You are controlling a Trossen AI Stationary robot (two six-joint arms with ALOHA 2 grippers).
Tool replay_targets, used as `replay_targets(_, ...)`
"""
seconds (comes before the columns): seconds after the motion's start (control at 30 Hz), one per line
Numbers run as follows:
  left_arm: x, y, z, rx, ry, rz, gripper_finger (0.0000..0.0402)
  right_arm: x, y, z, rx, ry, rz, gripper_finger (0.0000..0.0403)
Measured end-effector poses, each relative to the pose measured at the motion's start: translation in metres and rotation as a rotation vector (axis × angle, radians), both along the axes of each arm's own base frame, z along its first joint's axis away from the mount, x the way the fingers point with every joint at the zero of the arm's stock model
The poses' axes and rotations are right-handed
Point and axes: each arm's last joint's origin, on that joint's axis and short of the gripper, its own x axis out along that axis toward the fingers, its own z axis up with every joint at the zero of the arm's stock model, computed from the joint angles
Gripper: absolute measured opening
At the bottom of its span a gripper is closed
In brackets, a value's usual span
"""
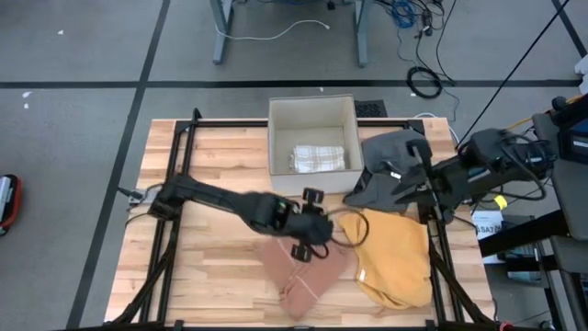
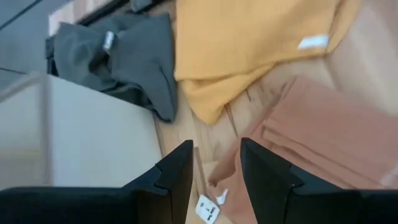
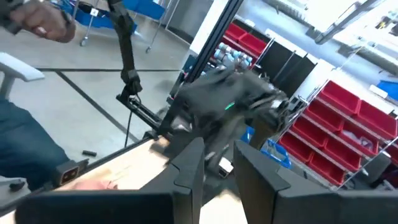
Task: Fold towel
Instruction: Fold the light brown towel
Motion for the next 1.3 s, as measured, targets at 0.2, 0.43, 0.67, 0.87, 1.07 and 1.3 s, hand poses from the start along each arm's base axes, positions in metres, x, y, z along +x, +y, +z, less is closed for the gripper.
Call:
replay_targets(0.2,-0.03,0.02,0.049,-0.126,-0.064,-0.093,0.014,-0.01,-0.002,-0.001,0.037,0.027,0.031,0.0074)
replay_targets(0.43,-0.074,0.028,0.09,-0.255,-0.069,-0.25,0.014,-0.02,0.0,0.002,0.07,0.014,0.177,0.0074)
replay_targets(0.67,-0.109,0.041,0.105,-0.273,0.003,-0.184,0.014,-0.03,-0.002,0.0,0.079,0.034,0.217,0.0074)
replay_targets(0.87,-0.143,0.051,0.127,-0.282,-0.038,-0.145,0.014,-0.046,-0.006,0.001,0.077,0.008,0.217,0.0074)
replay_targets(1.07,-0.19,0.059,0.161,-0.311,-0.196,-0.151,0.014,-0.069,-0.012,0.011,0.088,-0.082,0.219,0.0074)
replay_targets(1.3,-0.226,0.061,0.171,-0.324,-0.252,-0.193,0.014,-0.057,-0.009,0.01,0.091,-0.019,0.217,0.0074)
